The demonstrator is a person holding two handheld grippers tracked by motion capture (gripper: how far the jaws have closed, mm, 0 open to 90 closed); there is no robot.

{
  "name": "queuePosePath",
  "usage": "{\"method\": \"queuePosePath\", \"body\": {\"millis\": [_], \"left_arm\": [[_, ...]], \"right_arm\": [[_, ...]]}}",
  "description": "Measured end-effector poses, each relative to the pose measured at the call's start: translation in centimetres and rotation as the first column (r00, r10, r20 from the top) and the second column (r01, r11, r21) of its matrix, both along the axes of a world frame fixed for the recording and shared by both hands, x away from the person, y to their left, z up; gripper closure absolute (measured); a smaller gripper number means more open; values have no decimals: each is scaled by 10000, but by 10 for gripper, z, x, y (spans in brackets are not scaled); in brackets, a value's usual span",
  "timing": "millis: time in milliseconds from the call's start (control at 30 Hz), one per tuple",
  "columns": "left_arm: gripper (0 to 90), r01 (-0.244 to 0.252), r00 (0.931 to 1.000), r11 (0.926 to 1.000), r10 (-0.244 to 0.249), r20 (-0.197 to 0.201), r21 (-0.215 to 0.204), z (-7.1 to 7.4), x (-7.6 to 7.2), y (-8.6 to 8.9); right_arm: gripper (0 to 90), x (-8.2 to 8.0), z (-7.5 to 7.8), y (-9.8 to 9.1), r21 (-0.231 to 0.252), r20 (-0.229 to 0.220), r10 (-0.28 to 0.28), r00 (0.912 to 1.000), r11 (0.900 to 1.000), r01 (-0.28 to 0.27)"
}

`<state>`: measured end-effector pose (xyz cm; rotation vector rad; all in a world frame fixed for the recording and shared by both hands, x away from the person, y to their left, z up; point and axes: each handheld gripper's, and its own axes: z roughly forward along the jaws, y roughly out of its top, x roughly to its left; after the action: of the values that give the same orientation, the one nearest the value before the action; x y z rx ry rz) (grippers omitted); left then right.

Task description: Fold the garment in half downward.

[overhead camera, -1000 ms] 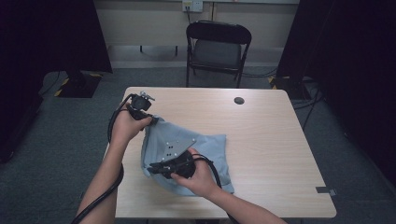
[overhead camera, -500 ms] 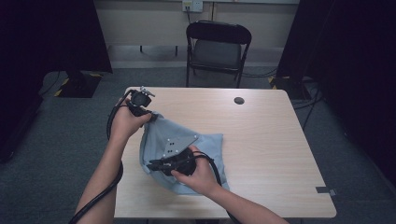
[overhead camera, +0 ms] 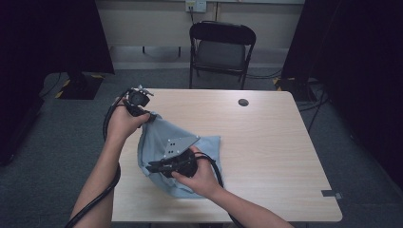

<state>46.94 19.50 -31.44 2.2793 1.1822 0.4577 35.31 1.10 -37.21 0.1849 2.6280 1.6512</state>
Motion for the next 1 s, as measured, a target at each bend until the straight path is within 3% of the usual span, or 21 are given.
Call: {"method": "queuePosePath", "body": {"millis": [567, 667, 1000], "left_arm": [[770, -77, 9999, 9985, 72, 79, 548, 32, -10, -1], [770, -121, 9999, 9988, 117, 74, 469, 39, -12, -3], [770, 60, 10000, 9967, -59, -22, 808, 40, -6, -20]], "right_arm": [[866, -5, 21, 0, 517, 76, 171, 9998, 9985, -175], [866, -6, 24, -3, 578, 137, 222, 9997, 9981, -229], [866, -5, 25, -19, 713, 90, 65, 9999, 9974, -72]]}}
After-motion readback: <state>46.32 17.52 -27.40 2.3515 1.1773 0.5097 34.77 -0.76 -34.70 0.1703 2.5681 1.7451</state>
